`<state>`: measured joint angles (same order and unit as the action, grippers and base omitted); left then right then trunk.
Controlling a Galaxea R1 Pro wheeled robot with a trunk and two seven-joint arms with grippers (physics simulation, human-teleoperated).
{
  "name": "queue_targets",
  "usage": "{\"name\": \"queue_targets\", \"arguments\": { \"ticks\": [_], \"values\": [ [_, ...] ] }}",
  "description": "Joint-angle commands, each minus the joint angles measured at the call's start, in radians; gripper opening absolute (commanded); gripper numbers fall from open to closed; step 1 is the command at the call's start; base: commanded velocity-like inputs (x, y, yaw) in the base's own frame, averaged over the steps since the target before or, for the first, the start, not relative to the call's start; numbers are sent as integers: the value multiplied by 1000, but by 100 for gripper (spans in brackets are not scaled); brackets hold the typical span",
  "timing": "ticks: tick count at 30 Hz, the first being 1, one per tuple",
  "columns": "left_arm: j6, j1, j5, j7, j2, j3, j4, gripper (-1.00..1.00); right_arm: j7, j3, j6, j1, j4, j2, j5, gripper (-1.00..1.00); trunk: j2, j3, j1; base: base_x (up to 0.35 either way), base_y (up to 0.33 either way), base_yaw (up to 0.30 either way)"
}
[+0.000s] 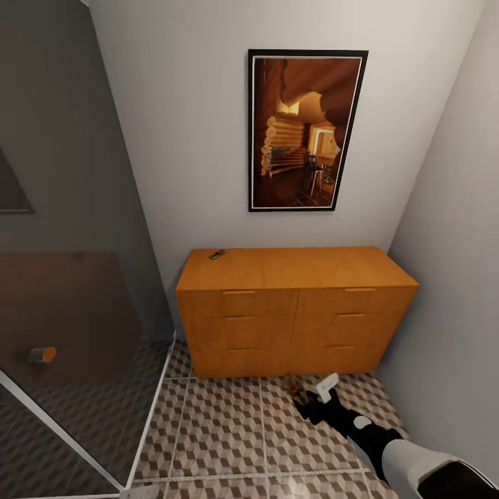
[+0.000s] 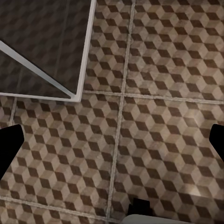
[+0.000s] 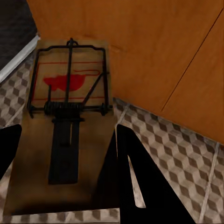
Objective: Take the four mousetraps from the cabinet in the bathroom and place them on the bathroom floor. Make sure all four end up on the same floor surface, and ensure that at least two of them are either under or directly next to the same bathroom sink.
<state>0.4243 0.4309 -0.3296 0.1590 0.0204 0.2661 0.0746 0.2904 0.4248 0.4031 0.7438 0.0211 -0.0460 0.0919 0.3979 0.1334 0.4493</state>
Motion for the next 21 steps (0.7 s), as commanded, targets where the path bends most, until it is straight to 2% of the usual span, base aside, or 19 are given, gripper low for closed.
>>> {"name": "queue_targets", "arguments": {
  "ticks": [1, 8, 13, 17, 21],
  "values": [
    [5, 2, -5, 2, -1, 9, 4, 100, 4, 1, 19, -12, -1, -1, 14, -100, 2, 2, 1, 0, 0, 0],
    [5, 2, -5, 2, -1, 8, 4, 100, 2, 0, 203, -148, -4, -4, 13, -100, 2, 2, 1, 0, 0, 0],
    [5, 2, -4, 2, -1, 8, 4, 100, -5, 0, 273, -207, -5, -5, 13, -100, 2, 2, 1, 0, 0, 0],
    [5, 2, -4, 2, -1, 9, 4, 100, -39, 0, 337, -261, -6, -6, 15, -100, 2, 2, 1, 0, 0, 0],
    [5, 2, -4, 2, -1, 9, 4, 100, -107, 0, 400, -309, -6, -2, 17, -100, 2, 2, 1, 0, 0, 0]
  ]
}}
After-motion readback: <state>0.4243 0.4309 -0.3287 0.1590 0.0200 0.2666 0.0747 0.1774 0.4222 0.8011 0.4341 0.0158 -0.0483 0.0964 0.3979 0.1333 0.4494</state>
